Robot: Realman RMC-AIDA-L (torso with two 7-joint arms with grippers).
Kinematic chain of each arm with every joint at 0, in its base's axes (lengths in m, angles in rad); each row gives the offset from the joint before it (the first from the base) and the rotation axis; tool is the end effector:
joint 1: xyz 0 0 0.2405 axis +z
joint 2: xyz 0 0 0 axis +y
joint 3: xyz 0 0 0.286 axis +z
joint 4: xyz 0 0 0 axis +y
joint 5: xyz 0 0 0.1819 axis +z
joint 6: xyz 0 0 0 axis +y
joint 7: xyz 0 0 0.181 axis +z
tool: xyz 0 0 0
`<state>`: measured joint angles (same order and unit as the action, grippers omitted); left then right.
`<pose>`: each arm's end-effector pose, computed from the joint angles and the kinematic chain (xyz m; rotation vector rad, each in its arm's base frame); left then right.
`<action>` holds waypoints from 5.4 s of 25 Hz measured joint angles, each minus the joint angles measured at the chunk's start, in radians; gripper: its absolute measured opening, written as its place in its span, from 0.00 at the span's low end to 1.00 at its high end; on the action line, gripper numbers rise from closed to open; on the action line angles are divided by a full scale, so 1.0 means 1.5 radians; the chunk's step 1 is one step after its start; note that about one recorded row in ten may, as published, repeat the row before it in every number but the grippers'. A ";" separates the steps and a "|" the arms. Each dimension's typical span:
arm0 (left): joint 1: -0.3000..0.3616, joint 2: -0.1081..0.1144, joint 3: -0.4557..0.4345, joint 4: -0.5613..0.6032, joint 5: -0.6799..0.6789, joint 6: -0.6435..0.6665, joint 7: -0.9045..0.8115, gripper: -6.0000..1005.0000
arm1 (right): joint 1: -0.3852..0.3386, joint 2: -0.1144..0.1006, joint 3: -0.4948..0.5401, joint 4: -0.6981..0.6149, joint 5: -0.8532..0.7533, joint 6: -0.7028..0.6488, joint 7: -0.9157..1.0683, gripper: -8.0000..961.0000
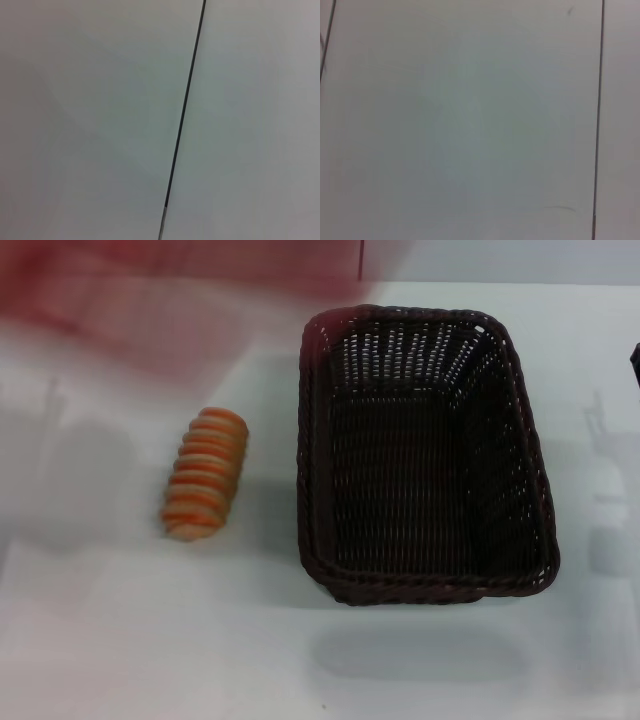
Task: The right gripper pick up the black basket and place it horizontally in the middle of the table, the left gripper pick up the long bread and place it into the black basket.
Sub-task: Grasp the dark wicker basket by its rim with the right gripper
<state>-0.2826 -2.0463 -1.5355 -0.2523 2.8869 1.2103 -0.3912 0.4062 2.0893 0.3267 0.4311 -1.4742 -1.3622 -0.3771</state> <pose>-0.3660 0.3369 0.0504 -1.3610 -0.6323 -0.8461 0.3102 0.3418 -0.0171 -1.3706 0.4303 0.5709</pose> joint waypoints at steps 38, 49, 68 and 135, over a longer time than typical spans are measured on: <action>-0.002 0.004 0.002 0.003 0.000 -0.005 0.001 0.77 | -0.079 -0.015 0.087 0.254 -0.005 -0.027 -0.214 0.81; 0.004 0.008 0.000 0.004 0.000 -0.004 0.000 0.77 | -0.135 -0.095 0.101 0.507 -0.007 -0.008 -0.240 0.81; 0.009 0.012 -0.016 0.000 0.000 -0.001 0.000 0.77 | -0.310 -0.076 0.399 0.778 -0.001 0.524 -0.440 0.81; 0.007 0.010 -0.018 -0.005 -0.001 0.009 0.000 0.77 | -0.038 -0.006 0.870 0.885 -0.823 1.766 0.244 0.81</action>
<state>-0.2728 -2.0311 -1.5631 -0.2591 2.8856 1.2241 -0.3912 0.3488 2.0797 1.6311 1.7586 -2.7081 1.2864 -0.0107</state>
